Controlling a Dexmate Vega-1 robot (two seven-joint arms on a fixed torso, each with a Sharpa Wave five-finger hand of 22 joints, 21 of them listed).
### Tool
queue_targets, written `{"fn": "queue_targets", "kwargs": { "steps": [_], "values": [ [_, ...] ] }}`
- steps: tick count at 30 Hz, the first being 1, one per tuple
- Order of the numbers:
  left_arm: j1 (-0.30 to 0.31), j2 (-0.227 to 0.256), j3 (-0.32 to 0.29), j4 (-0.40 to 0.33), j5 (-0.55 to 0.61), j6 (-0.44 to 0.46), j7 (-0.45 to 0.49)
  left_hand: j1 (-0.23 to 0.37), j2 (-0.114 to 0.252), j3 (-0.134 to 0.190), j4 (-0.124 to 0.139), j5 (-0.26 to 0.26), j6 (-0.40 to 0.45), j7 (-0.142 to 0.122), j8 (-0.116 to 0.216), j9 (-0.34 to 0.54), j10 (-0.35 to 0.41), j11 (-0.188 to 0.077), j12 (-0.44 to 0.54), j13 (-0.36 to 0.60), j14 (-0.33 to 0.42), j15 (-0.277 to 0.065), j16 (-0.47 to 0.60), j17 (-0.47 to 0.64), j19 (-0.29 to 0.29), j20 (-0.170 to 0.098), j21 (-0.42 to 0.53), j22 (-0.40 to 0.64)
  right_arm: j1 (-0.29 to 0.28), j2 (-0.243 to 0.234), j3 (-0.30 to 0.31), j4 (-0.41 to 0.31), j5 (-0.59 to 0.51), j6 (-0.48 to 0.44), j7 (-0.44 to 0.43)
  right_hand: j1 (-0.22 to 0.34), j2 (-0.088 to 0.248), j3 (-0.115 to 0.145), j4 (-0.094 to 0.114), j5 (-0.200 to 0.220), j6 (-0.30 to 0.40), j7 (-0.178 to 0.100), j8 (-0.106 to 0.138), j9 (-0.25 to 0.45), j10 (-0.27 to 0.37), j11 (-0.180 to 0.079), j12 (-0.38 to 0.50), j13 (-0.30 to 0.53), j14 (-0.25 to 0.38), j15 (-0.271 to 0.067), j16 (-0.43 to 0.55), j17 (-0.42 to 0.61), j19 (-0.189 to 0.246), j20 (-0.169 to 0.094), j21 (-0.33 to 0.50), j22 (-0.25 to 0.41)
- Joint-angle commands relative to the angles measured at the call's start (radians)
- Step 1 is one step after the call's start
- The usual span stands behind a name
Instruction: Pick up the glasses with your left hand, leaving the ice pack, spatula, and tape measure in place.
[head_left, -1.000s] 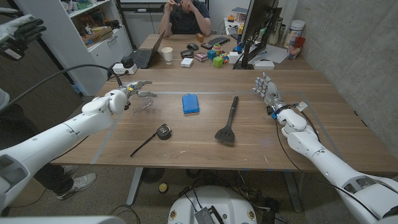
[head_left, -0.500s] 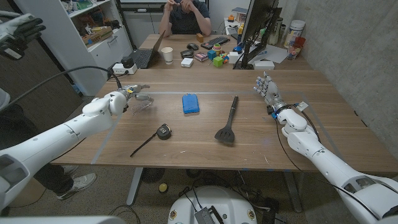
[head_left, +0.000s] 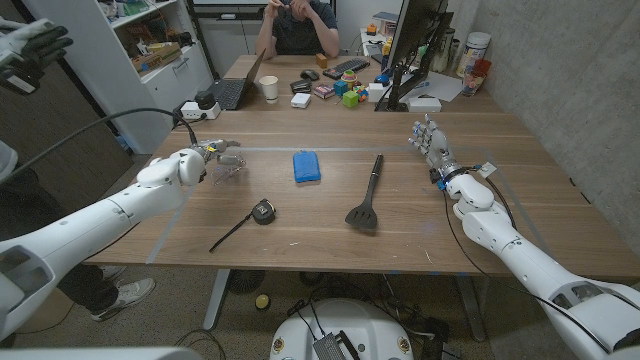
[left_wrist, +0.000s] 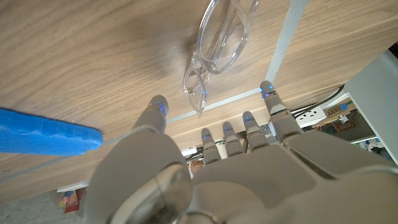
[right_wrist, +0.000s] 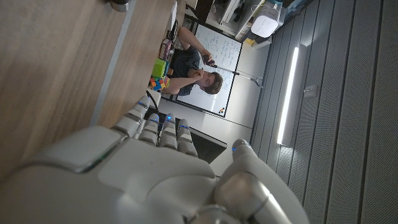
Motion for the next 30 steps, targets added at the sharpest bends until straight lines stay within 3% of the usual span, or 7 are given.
{"fn": "queue_targets", "kwargs": {
  "steps": [1,5,18,25,30],
  "values": [
    [-0.046,-0.031,0.045,0.049,0.035,-0.016,-0.035,0.017,0.015,-0.006,0.011,0.010,0.021,-0.003,0.008,0.006,0.012,0.007,0.006,0.005,0.009,-0.005,0.001,0.003,0.010,0.004,-0.008,0.003,0.018,0.010,-0.003,0.027,-0.013,0.039,0.014,-0.002,-0.007,-0.007,0.000,0.006,0.001,-0.005,0.006,0.002,-0.004,0.007,0.003,0.005,0.008,0.003,0.007,0.003,0.008,0.004,0.009,0.005],
    [-0.058,-0.041,0.054,0.063,0.043,-0.025,-0.041,0.032,0.044,-0.011,0.019,0.011,0.066,-0.003,0.018,0.007,0.038,0.007,0.013,0.005,0.025,-0.020,0.005,0.003,0.014,0.004,-0.018,0.003,0.027,0.017,-0.004,0.046,-0.011,0.049,0.026,-0.002,-0.007,-0.008,0.000,0.007,-0.001,-0.007,0.005,0.001,-0.005,0.007,0.003,0.005,0.009,0.003,0.007,0.002,0.009,0.004,0.010,0.005],
    [-0.080,-0.067,0.082,0.100,0.075,-0.036,-0.046,0.075,0.072,-0.019,0.008,0.006,0.103,-0.005,0.016,0.007,0.045,0.008,0.008,0.005,0.044,-0.028,0.003,0.000,0.042,-0.008,-0.024,0.003,0.044,0.021,-0.002,0.075,-0.008,0.059,0.040,-0.001,-0.010,-0.011,0.001,0.011,-0.004,-0.006,0.004,0.001,-0.007,0.005,0.002,0.005,0.010,0.003,0.006,0.002,0.011,0.003,0.010,0.004],
    [-0.067,-0.080,0.096,0.093,0.131,-0.003,0.010,0.234,0.102,-0.013,-0.026,-0.011,0.106,-0.004,0.001,0.006,0.057,0.022,0.003,0.004,0.101,-0.023,0.007,-0.002,0.172,-0.072,-0.002,0.003,0.056,0.026,-0.004,0.096,-0.004,0.063,0.056,0.000,-0.011,-0.013,0.002,0.012,-0.002,-0.001,0.005,0.002,-0.006,0.005,0.003,0.005,0.010,0.002,0.005,0.002,0.011,0.003,0.010,0.004],
    [-0.047,-0.099,0.107,0.082,0.200,0.061,0.088,0.381,0.112,-0.046,-0.020,-0.042,0.168,-0.003,0.011,0.007,0.151,0.015,0.022,0.005,0.231,-0.074,0.034,0.006,0.359,-0.159,0.053,0.009,0.066,0.030,-0.006,0.112,-0.004,0.066,0.065,0.000,-0.011,-0.015,0.002,0.014,0.003,-0.001,0.007,0.002,-0.006,0.006,0.003,0.005,0.011,0.002,0.005,0.001,0.012,0.003,0.010,0.004]
  ]
}}
